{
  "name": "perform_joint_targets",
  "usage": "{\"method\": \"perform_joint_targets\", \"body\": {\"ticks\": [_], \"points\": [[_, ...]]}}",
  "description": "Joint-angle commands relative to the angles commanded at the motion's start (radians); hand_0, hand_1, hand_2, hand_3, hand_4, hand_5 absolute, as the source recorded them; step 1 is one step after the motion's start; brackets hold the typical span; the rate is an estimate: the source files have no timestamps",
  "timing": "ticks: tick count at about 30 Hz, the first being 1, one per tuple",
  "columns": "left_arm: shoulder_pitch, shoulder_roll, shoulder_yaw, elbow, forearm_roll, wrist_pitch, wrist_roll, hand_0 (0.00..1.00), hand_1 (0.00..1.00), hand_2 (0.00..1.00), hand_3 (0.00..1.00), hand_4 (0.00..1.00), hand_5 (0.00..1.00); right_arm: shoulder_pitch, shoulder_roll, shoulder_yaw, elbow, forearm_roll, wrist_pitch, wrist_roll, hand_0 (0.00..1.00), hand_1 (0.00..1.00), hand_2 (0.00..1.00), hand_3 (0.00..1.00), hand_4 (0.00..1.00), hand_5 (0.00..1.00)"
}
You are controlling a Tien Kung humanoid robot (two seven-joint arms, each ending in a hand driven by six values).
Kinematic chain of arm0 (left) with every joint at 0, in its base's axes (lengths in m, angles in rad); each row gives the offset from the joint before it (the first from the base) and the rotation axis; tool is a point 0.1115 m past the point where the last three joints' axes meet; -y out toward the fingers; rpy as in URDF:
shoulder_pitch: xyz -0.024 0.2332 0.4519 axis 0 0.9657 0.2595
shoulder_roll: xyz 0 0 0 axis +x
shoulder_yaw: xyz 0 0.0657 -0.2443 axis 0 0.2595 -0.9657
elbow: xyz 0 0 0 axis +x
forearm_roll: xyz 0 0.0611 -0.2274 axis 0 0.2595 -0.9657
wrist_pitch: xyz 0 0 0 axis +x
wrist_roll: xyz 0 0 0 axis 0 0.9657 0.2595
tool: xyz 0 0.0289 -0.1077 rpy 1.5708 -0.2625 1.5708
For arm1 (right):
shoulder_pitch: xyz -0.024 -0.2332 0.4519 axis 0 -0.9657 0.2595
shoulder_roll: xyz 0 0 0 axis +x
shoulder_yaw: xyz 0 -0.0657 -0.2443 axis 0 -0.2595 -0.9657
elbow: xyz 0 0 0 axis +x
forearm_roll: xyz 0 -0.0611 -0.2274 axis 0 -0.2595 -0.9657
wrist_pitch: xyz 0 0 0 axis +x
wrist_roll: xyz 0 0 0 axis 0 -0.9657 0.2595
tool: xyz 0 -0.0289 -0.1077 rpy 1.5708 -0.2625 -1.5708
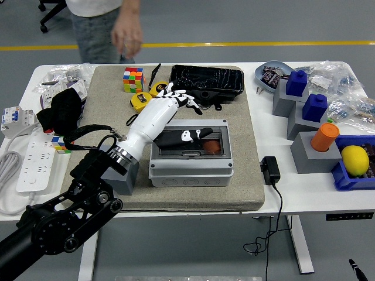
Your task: Fetch the battery,place it into the box,close the lid of the box
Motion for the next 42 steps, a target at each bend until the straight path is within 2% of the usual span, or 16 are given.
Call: {"method": "perform_joint_targets", "body": {"ticks": [3, 4, 7, 9, 10, 15, 21, 22, 27, 28, 31, 33, 34, 39, 40, 42], "points": [[0.055, -0.007, -0.105, -0.042, -0.057, -0.083, 0.018, 0.847, 0.867, 0.838, 0.834, 0.998, 0.998, -0.001, 0.001, 0.007, 0.000, -0.008, -0.001, 0.000, 0.874, 0.791, 0.743, 0.777, 0.998, 0.998], [0.070, -0.012, -0.136, -0.050, -0.079, -0.101, 0.020, 0.866, 0.922, 0.922, 0.913, 0.998, 0.998, -0.002, 0.002, 0.007, 0.000, -0.008, -0.001, 0.000, 0.873, 0.791, 0.743, 0.777, 0.998, 0.998], [0.120, -0.034, -0.227, -0.070, -0.189, -0.136, 0.006, 0.866, 0.922, 0.922, 0.913, 0.998, 0.998, -0.005, 0.004, 0.012, 0.000, -0.013, -0.003, 0.000, 0.873, 0.791, 0.743, 0.777, 0.998, 0.998], [0.146, -0.050, -0.279, -0.074, -0.273, -0.149, -0.017, 0.866, 0.922, 0.922, 0.913, 0.998, 0.998, -0.006, 0.006, 0.015, 0.000, -0.015, -0.005, 0.001, 0.873, 0.791, 0.743, 0.777, 0.998, 0.998], [0.158, -0.057, -0.304, -0.074, -0.312, -0.155, -0.031, 0.984, 0.998, 0.998, 0.982, 0.998, 0.998, -0.007, 0.006, 0.016, 0.000, -0.016, -0.006, 0.001, 0.875, 0.801, 0.752, 0.780, 0.998, 0.998], [0.207, -0.080, -0.406, -0.076, -0.527, -0.175, -0.088, 0.984, 0.998, 0.998, 0.982, 0.998, 0.998, -0.004, 0.009, 0.014, 0.000, -0.018, -0.013, 0.006, 0.875, 0.801, 0.752, 0.780, 0.998, 0.998], [0.243, -0.073, -0.464, -0.069, -0.740, -0.178, -0.093, 0.989, 0.998, 0.998, 0.983, 0.998, 0.998, 0.004, 0.010, 0.021, 0.000, -0.043, -0.023, 0.003, 0.880, 0.822, 0.772, 0.790, 0.998, 0.998], [0.248, -0.073, -0.472, -0.069, -0.748, -0.173, -0.093, 0.867, 0.933, 0.952, 0.931, 0.998, 0.998, 0.007, 0.010, 0.022, 0.000, -0.045, -0.024, 0.003, 0.882, 0.832, 0.782, 0.794, 0.998, 0.998], [0.293, -0.085, -0.539, -0.074, -0.751, -0.143, -0.088, 0.867, 0.933, 0.952, 0.931, 0.998, 0.998, 0.027, 0.005, 0.018, 0.000, -0.061, -0.027, 0.003, 0.882, 0.832, 0.782, 0.794, 0.998, 0.998], [0.305, -0.086, -0.550, -0.074, -0.750, -0.139, -0.089, 0.809, 0.855, 0.865, 0.847, 0.998, 0.998, 0.030, 0.003, 0.017, 0.000, -0.065, -0.028, 0.002, 0.881, 0.839, 0.789, 0.801, 0.998, 0.998], [0.328, -0.082, -0.568, -0.074, -0.742, -0.126, -0.094, 0.809, 0.855, 0.865, 0.847, 0.998, 0.998, 0.031, 0.000, 0.015, 0.000, -0.069, -0.034, 0.003, 0.881, 0.839, 0.789, 0.801, 0.998, 0.998], [0.336, -0.076, -0.570, -0.074, -0.739, -0.116, -0.102, 0.809, 0.855, 0.865, 0.847, 0.998, 0.998, 0.023, 0.001, 0.012, 0.000, -0.071, -0.039, 0.006, 0.881, 0.839, 0.789, 0.801, 0.998, 0.998], [0.337, -0.076, -0.570, -0.075, -0.735, -0.113, -0.103, 0.769, 0.796, 0.809, 0.804, 0.998, 0.998, 0.021, 0.001, 0.012, 0.000, -0.071, -0.042, 0.009, 0.868, 0.837, 0.796, 0.832, 0.998, 0.998], [0.345, -0.085, -0.546, -0.077, -0.718, -0.076, -0.119, 0.769, 0.796, 0.809, 0.804, 0.998, 0.998, -0.008, 0.008, 0.012, 0.000, -0.049, -0.076, 0.073, 0.868, 0.837, 0.796, 0.832, 0.998, 0.998], [0.346, -0.086, -0.540, -0.078, -0.715, -0.071, -0.122, 0.729, 0.751, 0.760, 0.755, 0.998, 0.998, -0.012, 0.010, 0.015, 0.000, -0.047, -0.083, 0.084, 0.867, 0.835, 0.810, 0.893, 0.998, 0.998], [0.352, -0.087, -0.529, -0.080, -0.707, -0.064, -0.125, 0.729, 0.751, 0.760, 0.755, 0.998, 0.998, -0.023, 0.015, 0.008, 0.000, -0.036, -0.097, 0.107, 0.867, 0.835, 0.810, 0.893, 0.998, 0.998]]}}
